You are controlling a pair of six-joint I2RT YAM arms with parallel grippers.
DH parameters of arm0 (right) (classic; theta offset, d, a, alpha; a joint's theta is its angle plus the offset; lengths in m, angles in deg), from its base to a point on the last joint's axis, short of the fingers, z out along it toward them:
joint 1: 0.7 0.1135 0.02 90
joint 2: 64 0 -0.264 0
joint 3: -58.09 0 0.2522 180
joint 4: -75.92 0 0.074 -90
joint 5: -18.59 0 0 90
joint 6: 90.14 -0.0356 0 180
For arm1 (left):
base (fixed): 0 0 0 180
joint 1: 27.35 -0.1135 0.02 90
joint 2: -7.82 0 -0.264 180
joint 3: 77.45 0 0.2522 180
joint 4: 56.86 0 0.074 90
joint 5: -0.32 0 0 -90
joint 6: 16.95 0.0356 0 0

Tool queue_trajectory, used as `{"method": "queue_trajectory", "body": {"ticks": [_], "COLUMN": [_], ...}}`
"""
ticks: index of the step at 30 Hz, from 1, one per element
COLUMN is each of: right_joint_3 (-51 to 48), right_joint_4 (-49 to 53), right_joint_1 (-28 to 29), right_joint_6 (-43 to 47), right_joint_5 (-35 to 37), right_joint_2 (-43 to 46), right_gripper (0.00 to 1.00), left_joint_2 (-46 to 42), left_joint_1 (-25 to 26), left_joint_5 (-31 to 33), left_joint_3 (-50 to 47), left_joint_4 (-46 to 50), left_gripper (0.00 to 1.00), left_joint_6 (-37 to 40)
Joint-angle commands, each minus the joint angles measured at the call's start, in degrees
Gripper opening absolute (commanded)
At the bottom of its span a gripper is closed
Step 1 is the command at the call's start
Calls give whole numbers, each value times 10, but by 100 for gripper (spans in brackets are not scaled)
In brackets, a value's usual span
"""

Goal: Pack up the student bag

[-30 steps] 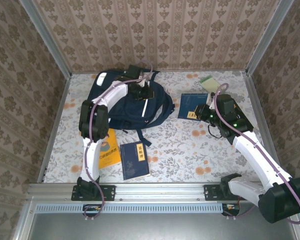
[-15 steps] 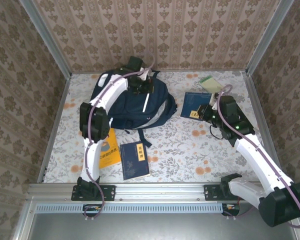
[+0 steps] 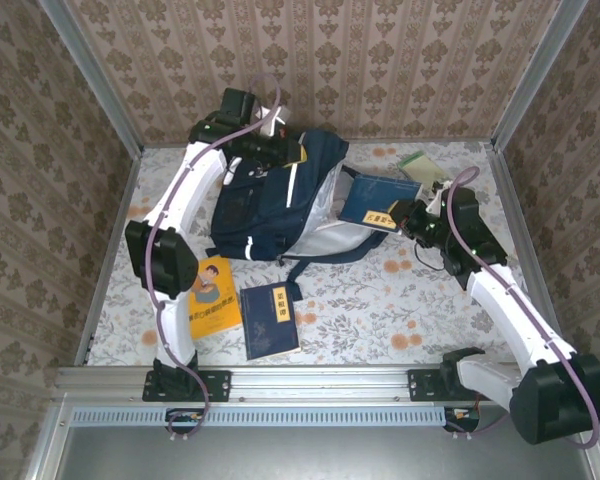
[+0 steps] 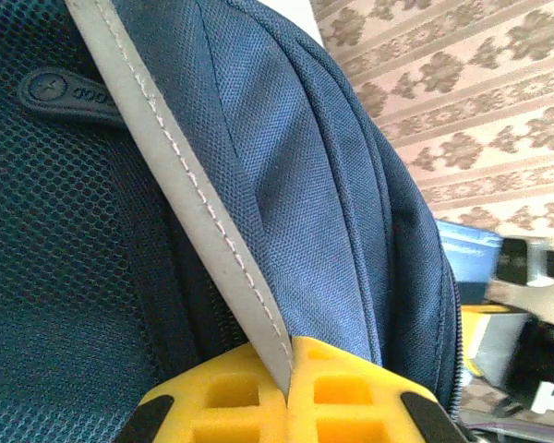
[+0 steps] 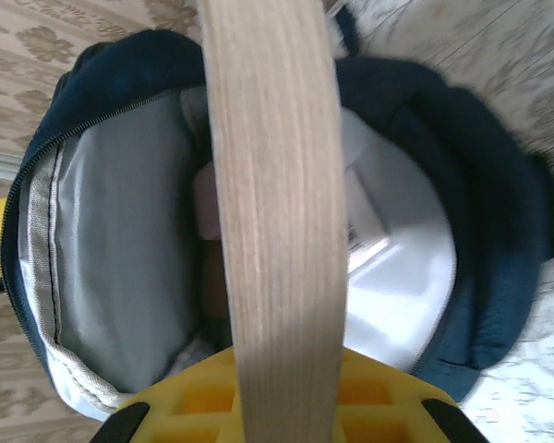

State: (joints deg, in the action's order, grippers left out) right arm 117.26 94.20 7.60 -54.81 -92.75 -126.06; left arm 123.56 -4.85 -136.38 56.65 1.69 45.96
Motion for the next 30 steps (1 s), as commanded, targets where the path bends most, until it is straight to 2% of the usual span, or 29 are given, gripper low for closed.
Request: {"method": "queue_trajectory", "body": {"ticks": [1,9,16,23,27,30], "right_joint_3": [-14,14,112,259,310,310], "right_joint_4": [-123,-193,-182,-124,-89,-85], "right_joint_1": [-1,49,120,189,207,207], "right_joint_6": [-99,-118,-86,-65,-56,-42], "right_joint_5": [-77,-78,-41,-14,10,24], "right_joint_2": [-19,-102,-233,-398,-465,-460], "right_gripper": [0,0,1,17,50,60], "left_joint_2": [-49,-62,-71,-78,-77,-73], "left_joint_1": [-4,-3,0,2,0,-4], "left_joint_5": [-98,-128,-148,-159,-161,-161], "left_joint_3": [12,-3,-15,-23,-25,-25], "left_joint_4": [-114,-188,-231,-279,-295,-295], "left_gripper": [0,0,0,0,0,0], "left_joint_6": [-63,-128,-159,-198,-209,-211]}}
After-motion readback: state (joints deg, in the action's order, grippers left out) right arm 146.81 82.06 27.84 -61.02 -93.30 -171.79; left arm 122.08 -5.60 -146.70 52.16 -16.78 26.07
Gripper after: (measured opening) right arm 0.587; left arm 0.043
